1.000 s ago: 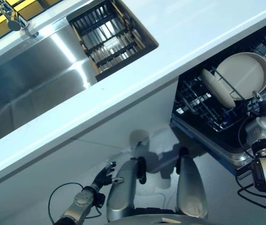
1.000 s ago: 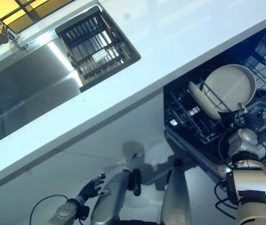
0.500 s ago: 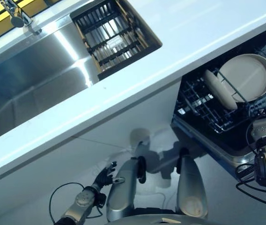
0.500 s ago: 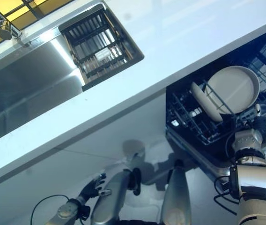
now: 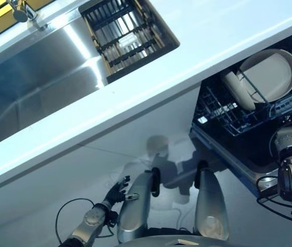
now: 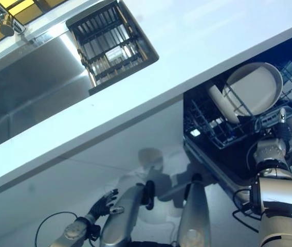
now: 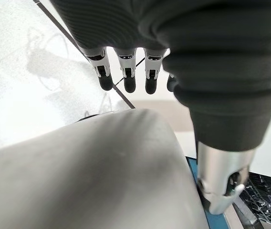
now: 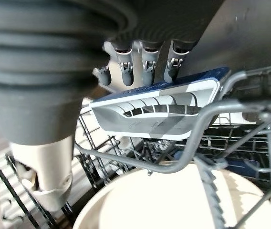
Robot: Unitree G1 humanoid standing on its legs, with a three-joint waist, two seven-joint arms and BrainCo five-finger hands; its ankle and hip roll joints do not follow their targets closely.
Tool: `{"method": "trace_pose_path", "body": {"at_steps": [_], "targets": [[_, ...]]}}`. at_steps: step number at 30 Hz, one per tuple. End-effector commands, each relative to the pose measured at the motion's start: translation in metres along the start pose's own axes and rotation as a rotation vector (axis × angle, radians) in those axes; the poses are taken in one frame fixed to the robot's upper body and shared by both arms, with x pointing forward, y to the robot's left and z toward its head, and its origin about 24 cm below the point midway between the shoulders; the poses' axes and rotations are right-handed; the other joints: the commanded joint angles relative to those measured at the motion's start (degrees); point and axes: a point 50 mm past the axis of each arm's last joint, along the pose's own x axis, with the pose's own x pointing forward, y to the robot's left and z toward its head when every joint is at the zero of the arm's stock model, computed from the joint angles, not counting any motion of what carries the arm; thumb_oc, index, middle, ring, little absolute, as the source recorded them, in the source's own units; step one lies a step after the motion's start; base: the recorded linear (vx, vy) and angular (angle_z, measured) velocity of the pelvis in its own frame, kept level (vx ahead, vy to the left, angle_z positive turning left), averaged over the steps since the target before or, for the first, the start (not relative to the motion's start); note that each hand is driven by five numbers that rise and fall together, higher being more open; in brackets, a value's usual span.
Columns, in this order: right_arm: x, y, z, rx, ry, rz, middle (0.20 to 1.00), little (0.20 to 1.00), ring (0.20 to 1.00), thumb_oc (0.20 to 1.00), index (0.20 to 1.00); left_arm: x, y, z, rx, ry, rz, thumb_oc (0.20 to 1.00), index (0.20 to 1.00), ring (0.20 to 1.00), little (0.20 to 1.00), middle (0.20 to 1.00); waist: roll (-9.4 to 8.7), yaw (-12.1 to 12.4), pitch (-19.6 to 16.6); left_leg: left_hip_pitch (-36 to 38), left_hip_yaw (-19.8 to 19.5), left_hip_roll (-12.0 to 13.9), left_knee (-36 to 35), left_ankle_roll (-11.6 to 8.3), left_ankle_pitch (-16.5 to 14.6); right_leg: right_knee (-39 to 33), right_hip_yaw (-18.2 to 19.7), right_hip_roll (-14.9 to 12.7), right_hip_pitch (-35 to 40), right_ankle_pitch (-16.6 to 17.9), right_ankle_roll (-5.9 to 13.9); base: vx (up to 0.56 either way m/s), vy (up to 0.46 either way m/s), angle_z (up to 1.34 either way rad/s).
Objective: Pick up plates and place into dishwasher.
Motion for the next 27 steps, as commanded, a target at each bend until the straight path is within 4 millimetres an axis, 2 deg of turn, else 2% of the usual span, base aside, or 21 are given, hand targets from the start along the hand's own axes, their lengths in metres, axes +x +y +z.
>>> {"method": "trace_pose_path", "body": {"at_steps": [1,8,12,17,27], "targets": [[-0.012,0.079,0.021,0.071,-0.060,0.309,1.000,1.000,1.000,1.000,1.000,-0.015,-0.001,-0.013,0.020,0.024,-0.018,1.000,1.000,1.000,1.000,1.000,0.63,4.1,0.7,-3.2,-2.6,2.8,0.5,-1.39,3.8,-1.6,-0.7,0.0,4.6,-2.5,-0.85,0.00,-0.013,0.06],[-0.018,0.099,0.024,0.146,-0.022,0.457,1.000,1.000,1.000,1.000,1.000,-0.015,0.001,-0.008,0.022,0.003,-0.006,1.000,1.000,1.000,1.000,1.000,0.90,5.0,0.7,-2.3,-3.2,3.3,-5.3,-2.06,6.5,-2.5,-1.8,0.2,4.5,-2.8,-0.86,-0.01,-0.002,0.05],[-0.020,0.109,0.032,0.271,-0.006,0.540,1.000,1.000,1.000,1.000,1.000,-0.013,0.003,-0.002,0.024,-0.023,-0.010,1.000,1.000,1.000,1.000,1.000,1.66,5.4,0.7,-1.9,-3.1,3.6,-9.2,-2.55,8.5,-3.0,-2.6,0.2,3.9,-3.2,-0.87,-0.05,0.023,0.07],[-0.024,0.119,0.037,0.368,0.016,0.591,1.000,1.000,1.000,1.000,1.000,-0.014,0.006,0.004,0.033,-0.036,-0.029,1.000,1.000,1.000,1.000,1.000,2.40,5.9,0.7,-2.1,-3.3,3.3,-10.3,-2.72,9.7,-3.1,-3.4,0.2,3.2,-3.4,-1.11,-0.04,0.011,0.13],[-0.034,0.145,0.051,0.371,-0.012,0.674,1.000,1.000,1.000,1.000,1.000,-0.015,0.012,0.014,0.039,-0.072,-0.031,1.000,1.000,1.000,1.000,1.000,3.14,7.2,0.7,-2.7,-4.1,3.0,-12.2,-2.89,11.3,-3.4,-4.4,0.4,2.6,-3.9,-1.48,-0.01,0.003,0.03]]}}
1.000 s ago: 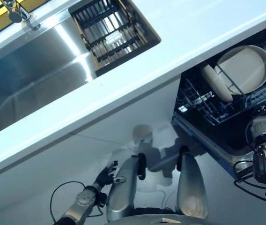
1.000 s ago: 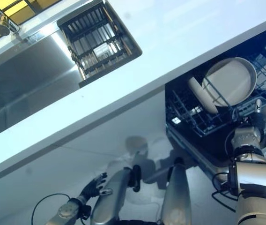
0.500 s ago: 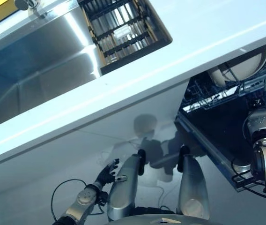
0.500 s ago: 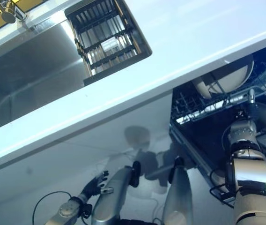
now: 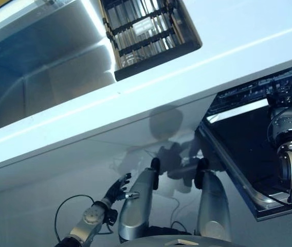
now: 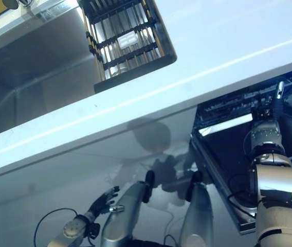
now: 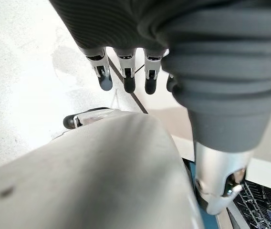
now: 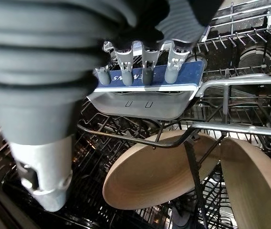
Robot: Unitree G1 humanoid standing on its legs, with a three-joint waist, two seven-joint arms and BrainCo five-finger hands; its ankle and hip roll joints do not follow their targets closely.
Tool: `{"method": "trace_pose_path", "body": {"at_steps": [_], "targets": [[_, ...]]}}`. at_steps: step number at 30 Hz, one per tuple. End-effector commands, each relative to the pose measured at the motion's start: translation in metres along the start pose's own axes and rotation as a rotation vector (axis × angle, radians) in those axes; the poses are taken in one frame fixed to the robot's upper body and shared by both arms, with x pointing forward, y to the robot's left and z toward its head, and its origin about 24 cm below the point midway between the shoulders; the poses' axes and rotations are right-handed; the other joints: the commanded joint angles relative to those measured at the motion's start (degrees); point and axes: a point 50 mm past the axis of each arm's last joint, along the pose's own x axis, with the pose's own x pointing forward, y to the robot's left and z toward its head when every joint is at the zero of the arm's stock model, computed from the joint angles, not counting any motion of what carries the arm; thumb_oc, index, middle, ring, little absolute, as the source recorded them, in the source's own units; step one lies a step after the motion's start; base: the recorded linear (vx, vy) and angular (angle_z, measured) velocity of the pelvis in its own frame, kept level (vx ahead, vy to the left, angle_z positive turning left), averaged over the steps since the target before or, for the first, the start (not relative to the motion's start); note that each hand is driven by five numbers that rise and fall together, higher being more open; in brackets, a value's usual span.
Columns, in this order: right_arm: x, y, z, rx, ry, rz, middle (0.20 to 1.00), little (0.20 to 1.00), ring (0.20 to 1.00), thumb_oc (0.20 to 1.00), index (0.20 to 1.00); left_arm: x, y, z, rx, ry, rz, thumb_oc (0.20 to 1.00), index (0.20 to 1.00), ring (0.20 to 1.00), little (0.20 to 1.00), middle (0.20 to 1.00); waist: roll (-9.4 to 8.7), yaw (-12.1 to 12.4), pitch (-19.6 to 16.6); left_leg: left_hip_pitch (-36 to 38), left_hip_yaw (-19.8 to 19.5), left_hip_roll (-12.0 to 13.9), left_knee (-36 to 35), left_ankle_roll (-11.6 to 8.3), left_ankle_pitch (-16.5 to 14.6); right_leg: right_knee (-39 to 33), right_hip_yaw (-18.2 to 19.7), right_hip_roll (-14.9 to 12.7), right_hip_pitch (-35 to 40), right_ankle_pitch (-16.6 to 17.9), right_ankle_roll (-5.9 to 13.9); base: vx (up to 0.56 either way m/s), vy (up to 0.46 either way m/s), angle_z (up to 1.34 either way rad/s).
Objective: Pick up plates and place into dishwasher.
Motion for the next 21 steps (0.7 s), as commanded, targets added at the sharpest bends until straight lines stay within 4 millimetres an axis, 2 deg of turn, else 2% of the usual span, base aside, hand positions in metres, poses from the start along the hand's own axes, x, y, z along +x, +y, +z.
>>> {"method": "trace_pose_path", "body": {"at_steps": [1,6,13,18,21], "targets": [[0.001,0.102,0.020,0.052,-0.046,0.364,1.000,1.000,1.000,1.000,1.000,-0.012,0.009,0.002,0.011,-0.016,-0.012,1.000,1.000,1.000,1.000,1.000,3.18,2.3,0.7,-2.9,-0.3,2.8,-2.7,0.61,6.1,-1.1,-0.1,0.6,3.7,-2.7,1.16,-0.03,0.004,0.07],[0.000,0.113,0.024,0.049,-0.058,0.401,1.000,1.000,1.000,1.000,1.000,-0.014,0.015,0.006,0.017,-0.029,-0.011,1.000,1.000,1.000,1.000,1.000,3.17,3.0,0.5,-3.4,-0.4,2.7,-4.0,0.62,6.6,-1.3,-0.8,0.5,3.1,-2.8,1.11,-0.03,-0.004,0.07],[0.000,0.116,0.030,0.059,-0.074,0.398,1.000,1.000,1.000,1.000,1.000,-0.016,0.018,0.010,0.041,-0.041,-0.019,1.000,1.000,1.000,1.000,1.000,3.02,3.5,0.4,-3.8,-0.4,2.4,-4.7,0.89,6.7,-1.7,-1.5,0.5,2.7,-2.5,1.17,-0.02,-0.002,0.05],[0.002,0.101,0.031,0.090,-0.075,0.347,1.000,1.000,1.000,1.000,1.000,-0.017,0.021,0.009,0.049,-0.045,-0.001,1.000,1.000,1.000,1.000,1.000,2.46,3.6,-0.3,-3.2,-0.2,2.0,-4.6,1.19,5.8,-2.0,-1.7,0.3,3.4,-2.5,1.26,0.00,-0.001,0.01],[0.003,0.083,0.031,0.072,-0.075,0.288,1.000,1.000,1.000,1.000,1.000,-0.018,0.020,0.004,0.054,-0.038,0.000,1.000,1.000,1.000,1.000,1.000,1.87,3.2,-0.9,-2.4,0.0,1.9,-4.5,1.27,5.2,-3.1,-1.6,0.2,4.7,-2.2,1.28,0.00,0.000,0.00]]}}
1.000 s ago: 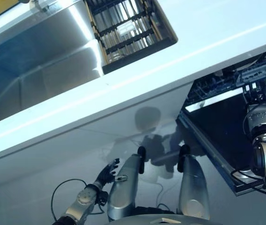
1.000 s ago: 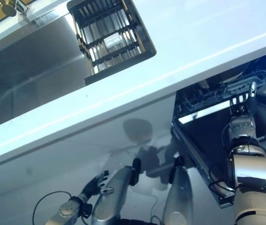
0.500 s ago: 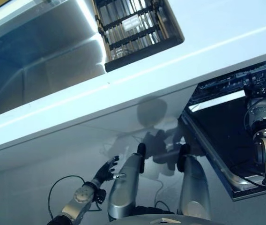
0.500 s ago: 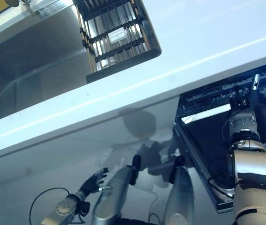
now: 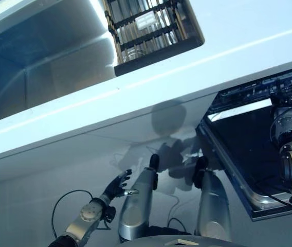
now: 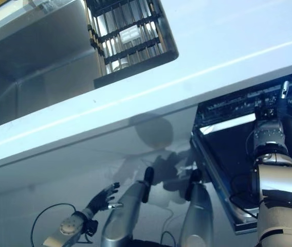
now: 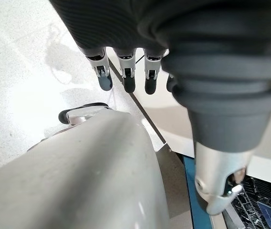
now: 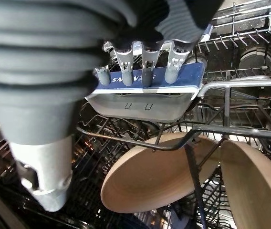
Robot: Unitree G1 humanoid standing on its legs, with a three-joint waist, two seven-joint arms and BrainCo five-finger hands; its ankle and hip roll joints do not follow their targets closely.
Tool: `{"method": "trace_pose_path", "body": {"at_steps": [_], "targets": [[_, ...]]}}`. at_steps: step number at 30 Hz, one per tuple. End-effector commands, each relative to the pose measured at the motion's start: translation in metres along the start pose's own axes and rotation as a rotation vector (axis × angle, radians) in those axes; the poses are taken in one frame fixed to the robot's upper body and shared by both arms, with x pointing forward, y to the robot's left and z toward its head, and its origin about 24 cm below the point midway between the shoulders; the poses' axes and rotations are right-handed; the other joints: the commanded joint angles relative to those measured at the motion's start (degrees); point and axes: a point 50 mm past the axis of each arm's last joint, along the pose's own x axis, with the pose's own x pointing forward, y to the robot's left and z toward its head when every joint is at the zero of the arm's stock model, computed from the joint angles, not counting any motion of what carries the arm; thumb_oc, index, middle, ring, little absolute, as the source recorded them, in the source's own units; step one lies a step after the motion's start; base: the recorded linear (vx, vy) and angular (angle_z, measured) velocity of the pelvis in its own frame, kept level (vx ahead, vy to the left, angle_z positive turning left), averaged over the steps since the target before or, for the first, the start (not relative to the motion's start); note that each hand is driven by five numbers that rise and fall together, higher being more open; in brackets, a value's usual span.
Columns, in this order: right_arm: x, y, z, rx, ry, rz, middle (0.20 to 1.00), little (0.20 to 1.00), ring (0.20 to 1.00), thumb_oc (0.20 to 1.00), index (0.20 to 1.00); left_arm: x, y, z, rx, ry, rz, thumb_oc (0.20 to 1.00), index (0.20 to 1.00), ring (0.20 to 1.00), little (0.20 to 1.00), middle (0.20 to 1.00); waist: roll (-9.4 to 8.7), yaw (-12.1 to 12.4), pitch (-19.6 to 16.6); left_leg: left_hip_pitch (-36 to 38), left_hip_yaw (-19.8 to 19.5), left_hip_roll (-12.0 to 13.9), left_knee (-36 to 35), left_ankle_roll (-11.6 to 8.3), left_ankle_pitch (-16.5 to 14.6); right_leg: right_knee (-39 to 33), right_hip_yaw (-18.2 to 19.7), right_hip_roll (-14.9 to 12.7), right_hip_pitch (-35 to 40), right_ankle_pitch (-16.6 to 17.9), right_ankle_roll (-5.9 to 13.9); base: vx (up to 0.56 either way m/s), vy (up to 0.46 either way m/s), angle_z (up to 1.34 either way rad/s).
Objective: Pick up plates and place into dishwasher.
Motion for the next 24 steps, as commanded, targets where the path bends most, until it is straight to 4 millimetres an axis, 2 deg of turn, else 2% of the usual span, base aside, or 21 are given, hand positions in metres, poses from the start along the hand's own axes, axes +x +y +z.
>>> {"method": "trace_pose_path", "body": {"at_steps": [1,5,11,14,18,24], "targets": [[0.003,0.078,0.021,0.022,-0.055,0.271,1.000,1.000,1.000,1.000,1.000,-0.016,0.014,-0.006,0.029,-0.004,0.027,1.000,1.000,1.000,1.000,1.000,1.72,2.6,-1.1,-2.2,1.8,1.4,0.1,1.92,2.4,-1.8,0.8,-0.1,5.4,-2.3,2.11,0.03,0.032,0.00],[0.003,0.047,0.022,-0.086,-0.075,0.162,1.000,1.000,1.000,1.000,1.000,-0.019,0.012,-0.015,0.014,0.014,0.040,1.000,1.000,1.000,1.000,1.000,0.73,1.8,-2.0,-0.7,2.2,1.4,1.0,2.03,1.1,-3.3,1.4,-0.1,7.5,-1.8,2.25,0.05,0.037,0.01],[-0.004,-0.014,0.027,-0.179,-0.091,-0.036,1.000,1.000,1.000,1.000,1.000,-0.023,0.011,-0.029,0.000,0.058,0.072,1.000,1.000,1.000,1.000,1.000,-1.86,0.8,-3.6,1.6,3.9,1.9,2.5,2.57,-1.1,-5.7,1.6,-0.5,11.3,-0.8,2.85,0.05,0.015,-0.01],[-0.010,-0.038,0.029,-0.235,-0.104,-0.116,1.000,1.000,1.000,1.000,1.000,-0.025,0.010,-0.037,-0.008,0.084,0.100,1.000,1.000,1.000,1.000,1.000,-3.09,0.0,-4.2,2.8,4.1,2.1,3.2,2.67,-1.9,-7.5,2.6,-0.3,13.4,0.1,3.21,0.07,0.012,-0.07],[-0.019,-0.064,0.036,-0.314,-0.128,-0.212,1.000,1.000,1.000,1.000,1.000,-0.026,0.016,-0.038,-0.032,0.086,0.146,1.000,1.000,1.000,1.000,1.000,-4.40,-0.8,-5.0,4.5,4.5,2.1,2.9,3.07,-2.6,-9.8,3.8,-0.3,15.7,1.0,3.94,0.05,0.014,-0.08],[-0.035,-0.087,0.050,-0.357,-0.258,-0.262,1.000,1.000,1.000,1.000,1.000,-0.027,0.022,-0.039,-0.063,0.087,0.191,1.000,1.000,1.000,1.000,1.000,-6.43,-2.4,-5.2,5.1,5.6,2.5,3.0,3.37,-2.8,-12.0,4.7,-0.1,17.0,2.6,4.64,-0.01,0.016,-0.11]]}}
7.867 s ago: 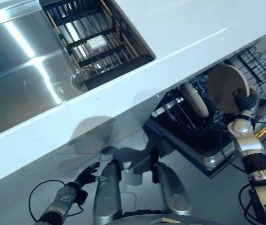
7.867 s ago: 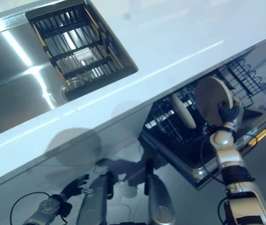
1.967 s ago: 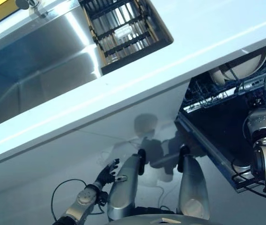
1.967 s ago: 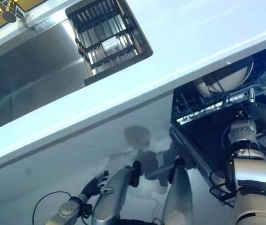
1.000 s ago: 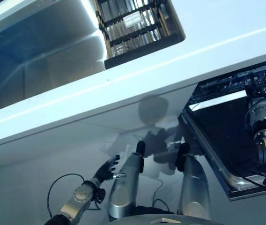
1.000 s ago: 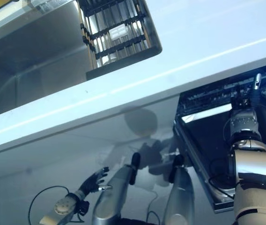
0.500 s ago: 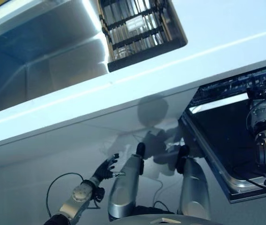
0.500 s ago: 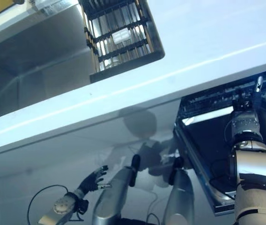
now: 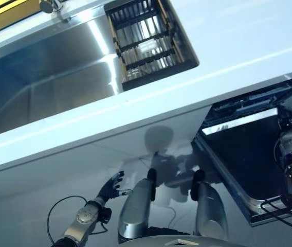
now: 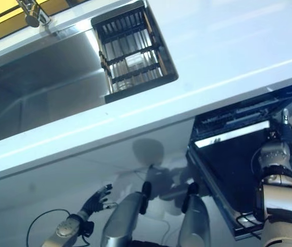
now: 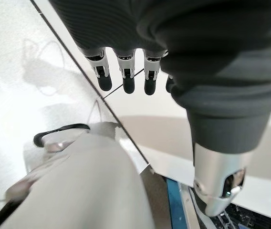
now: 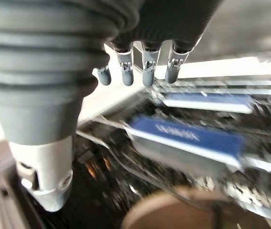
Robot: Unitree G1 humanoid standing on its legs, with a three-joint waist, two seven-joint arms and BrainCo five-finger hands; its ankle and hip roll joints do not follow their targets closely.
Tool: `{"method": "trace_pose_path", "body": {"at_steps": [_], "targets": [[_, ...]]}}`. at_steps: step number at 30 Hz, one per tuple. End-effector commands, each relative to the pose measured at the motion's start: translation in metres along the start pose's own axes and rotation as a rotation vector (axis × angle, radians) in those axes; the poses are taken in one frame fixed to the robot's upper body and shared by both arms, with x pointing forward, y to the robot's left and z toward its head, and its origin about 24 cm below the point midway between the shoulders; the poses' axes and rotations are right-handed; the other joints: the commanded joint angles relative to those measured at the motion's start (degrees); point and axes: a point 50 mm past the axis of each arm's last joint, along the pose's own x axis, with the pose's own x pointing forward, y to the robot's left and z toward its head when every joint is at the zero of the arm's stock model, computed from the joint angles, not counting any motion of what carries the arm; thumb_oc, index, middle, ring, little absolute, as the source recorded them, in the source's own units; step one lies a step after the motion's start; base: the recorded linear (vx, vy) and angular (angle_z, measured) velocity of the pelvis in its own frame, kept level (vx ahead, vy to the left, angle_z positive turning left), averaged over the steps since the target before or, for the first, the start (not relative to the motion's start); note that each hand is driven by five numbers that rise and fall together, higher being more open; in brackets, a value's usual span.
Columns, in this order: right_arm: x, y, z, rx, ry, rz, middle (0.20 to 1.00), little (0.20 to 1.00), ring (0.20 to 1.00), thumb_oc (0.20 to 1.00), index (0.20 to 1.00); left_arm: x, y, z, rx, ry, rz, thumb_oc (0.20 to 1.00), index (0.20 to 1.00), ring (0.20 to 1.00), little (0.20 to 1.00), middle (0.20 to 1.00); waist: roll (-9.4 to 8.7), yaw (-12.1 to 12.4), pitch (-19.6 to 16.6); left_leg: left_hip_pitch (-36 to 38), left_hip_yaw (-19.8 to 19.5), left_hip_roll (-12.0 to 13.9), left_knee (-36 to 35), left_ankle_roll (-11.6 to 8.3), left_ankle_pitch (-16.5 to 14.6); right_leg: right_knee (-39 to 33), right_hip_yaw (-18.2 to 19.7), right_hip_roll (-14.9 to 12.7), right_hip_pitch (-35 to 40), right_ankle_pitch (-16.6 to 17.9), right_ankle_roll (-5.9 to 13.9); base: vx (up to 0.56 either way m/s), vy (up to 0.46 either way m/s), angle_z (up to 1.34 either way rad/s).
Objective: Pick up plates and place into dishwasher.
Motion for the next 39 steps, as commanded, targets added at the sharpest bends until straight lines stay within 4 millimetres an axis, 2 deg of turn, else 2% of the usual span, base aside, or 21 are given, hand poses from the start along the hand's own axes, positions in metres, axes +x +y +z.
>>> {"method": "trace_pose_path", "body": {"at_steps": [1,8,12,15,20,25,30,34,39], "targets": [[-0.007,-0.007,0.017,-0.025,-0.167,0.007,1.000,1.000,1.000,1.000,1.000,-0.021,0.008,-0.021,-0.002,0.043,0.047,1.000,1.000,1.000,1.000,1.000,-4.20,-1.2,-3.6,-4.9,2.4,1.3,3.9,2.06,-1.1,-5.2,3.0,-1.7,5.8,0.6,2.92,-0.05,0.024,-0.13],[-0.032,-0.008,0.016,-0.150,-0.298,0.104,1.000,1.000,1.000,1.000,1.000,-0.029,0.012,-0.035,-0.078,0.064,0.115,1.000,1.000,1.000,1.000,1.000,-6.91,-3.5,-4.1,-3.8,4.2,1.6,4.7,2.63,-2.6,-6.5,4.8,-1.2,6.8,1.3,3.31,-0.02,0.023,-0.17],[-0.048,-0.011,0.012,-0.224,-0.314,0.183,1.000,1.000,1.000,1.000,1.000,-0.031,0.010,-0.041,-0.106,0.080,0.138,1.000,1.000,1.000,1.000,1.000,-8.68,-5.6,-4.2,-5.0,5.5,1.5,11.1,4.11,-6.6,-4.1,6.6,-1.0,5.5,1.0,3.05,0.00,0.018,-0.18],[-0.053,-0.016,0.016,-0.218,-0.332,0.185,1.000,1.000,1.000,1.000,1.000,-0.030,0.010,-0.040,-0.102,0.072,0.142,1.000,1.000,1.000,1.000,1.000,-9.27,-6.9,-3.9,-6.3,6.4,1.8,15.5,5.09,-9.2,-1.3,8.3,-0.6,3.7,0.6,3.16,-0.04,0.028,-0.29],[-0.054,-0.029,0.029,-0.223,-0.408,0.053,1.000,1.000,1.000,1.000,1.000,-0.024,0.015,-0.034,-0.098,0.062,0.156,1.000,1.000,1.000,1.000,1.000,-9.49,-8.2,-2.5,-8.8,6.7,2.4,22.6,6.12,-13.3,4.8,9.4,0.1,0.3,-1.4,2.94,-0.08,0.027,-0.18],[-0.052,-0.050,0.031,-0.206,-0.381,-0.091,1.000,1.000,1.000,1.000,1.000,-0.021,0.018,-0.032,-0.097,0.065,0.156,1.000,1.000,1.000,1.000,1.000,-9.58,-9.1,-1.6,-10.7,6.9,2.6,26.3,6.64,-14.9,9.2,9.5,0.2,-2.6,-2.9,2.53,-0.05,0.035,-0.10],[-0.052,-0.081,0.012,-0.135,-0.259,-0.183,1.000,1.000,1.000,1.000,1.000,-0.018,0.016,-0.028,-0.092,0.055,0.151,1.000,1.000,1.000,1.000,1.000,-9.32,-9.5,-1.0,-11.4,7.0,2.3,27.4,6.89,-15.3,10.7,9.9,0.2,-3.9,-3.1,2.59,-0.01,0.016,-0.04],[-0.051,-0.097,-0.001,-0.087,-0.208,-0.270,1.000,1.000,1.000,1.000,1.000,-0.016,0.013,-0.024,-0.082,0.037,0.140,1.000,1.000,1.000,1.000,1.000,-8.62,-9.2,-0.5,-12.2,7.0,1.9,28.3,6.96,-15.5,11.6,9.8,0.0,-4.7,-3.0,2.73,0.00,0.005,0.02],[-0.049,-0.127,-0.027,0.092,-0.058,-0.342,1.000,1.000,1.000,1.000,1.000,-0.015,0.009,-0.025,-0.059,0.048,0.114,1.000,1.000,1.000,1.000,1.000,-7.33,-7.9,-0.1,-12.7,6.6,1.1,29.5,6.97,-16.1,13.1,9.2,-0.4,-5.1,-3.5,2.81,0.01,0.002,0.05]]}}
